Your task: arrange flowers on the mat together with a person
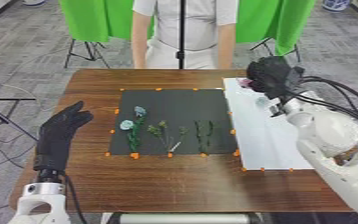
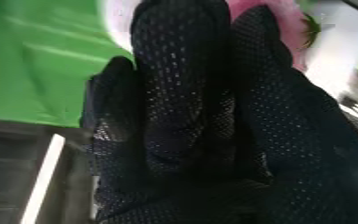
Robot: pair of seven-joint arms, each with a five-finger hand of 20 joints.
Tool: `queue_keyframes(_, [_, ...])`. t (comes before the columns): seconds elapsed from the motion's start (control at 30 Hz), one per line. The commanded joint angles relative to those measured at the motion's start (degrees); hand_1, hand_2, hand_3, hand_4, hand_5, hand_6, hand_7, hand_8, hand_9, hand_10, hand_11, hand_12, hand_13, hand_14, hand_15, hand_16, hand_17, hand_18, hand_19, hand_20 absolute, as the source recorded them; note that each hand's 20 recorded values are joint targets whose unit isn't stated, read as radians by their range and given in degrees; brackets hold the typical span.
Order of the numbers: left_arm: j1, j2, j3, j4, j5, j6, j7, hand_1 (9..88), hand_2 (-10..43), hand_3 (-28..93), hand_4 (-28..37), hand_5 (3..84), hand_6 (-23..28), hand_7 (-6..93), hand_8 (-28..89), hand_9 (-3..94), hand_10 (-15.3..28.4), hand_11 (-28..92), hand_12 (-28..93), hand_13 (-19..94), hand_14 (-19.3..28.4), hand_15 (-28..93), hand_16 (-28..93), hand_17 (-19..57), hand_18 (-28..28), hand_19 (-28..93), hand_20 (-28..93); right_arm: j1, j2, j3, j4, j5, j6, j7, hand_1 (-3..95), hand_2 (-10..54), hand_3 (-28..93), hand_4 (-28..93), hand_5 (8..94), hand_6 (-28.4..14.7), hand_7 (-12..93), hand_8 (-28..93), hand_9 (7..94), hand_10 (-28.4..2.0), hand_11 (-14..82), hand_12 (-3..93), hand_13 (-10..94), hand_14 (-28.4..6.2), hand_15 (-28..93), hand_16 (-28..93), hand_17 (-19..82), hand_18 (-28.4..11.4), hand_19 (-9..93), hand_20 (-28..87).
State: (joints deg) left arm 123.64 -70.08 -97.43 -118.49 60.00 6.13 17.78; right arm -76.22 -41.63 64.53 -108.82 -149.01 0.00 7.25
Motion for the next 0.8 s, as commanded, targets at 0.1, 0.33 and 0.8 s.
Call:
queue_keyframes(0.1, [-0.22, -0.25, 0.92, 0.39, 0.15, 0.59, -0.47, 24.9, -1.8, 65, -19.1, 47.1, 3.8, 13.8, -6, 46.9, 13.4, 22, 16, 38, 17.3, 18, 4, 5.9, 13.0, 10, 18, 16.03, -10.78, -21.44, 4.54, -3.13, 1.6, -7.94, 62.8, -9.5, 57, -28, 83.0, 4.1, 22, 4, 93.7, -6.3, 15.1, 28.5, 94, -1.1, 39, 21, 67, -8.0, 78, 33])
queue_keyframes(0.33, [-0.32, -0.2, 1.86, 0.71, -0.55, 4.65, -2.25, 28.1, 11.1, 65, -23.4, 48.0, 3.4, 14.8, -6, 47.7, 13.4, 22, 15, 39, 17.2, 19, 4, 6.3, 12.7, 11, 18, 17.47, -18.1, -25.97, 9.63, -6.63, 3.3, -9.2, 62.1, -9.5, 58, -28, 82.5, 4.4, 23, 3, 93.7, -6.5, 13.8, 29.3, 94, -0.9, 43, 23, 65, -9.0, 83, 33])
queue_keyframes(0.8, [-1.34, -0.68, 2.83, 1.7, -1.57, 4.8, -3.29, 29.0, 22.3, 64, -28.1, 48.9, 3.2, 15.9, -7, 49.0, 13.8, 23, 15, 40, 16.9, 21, 3, 6.8, 12.2, 12, 19, 16.01, -25.56, -26.79, 19.42, -12.47, 6.17, -12.22, 61.1, -9.5, 58, -28, 81.6, 4.9, 24, 3, 93.7, -6.5, 11.3, 30.0, 94, -0.1, 46, 25, 63, -10.1, 88, 32])
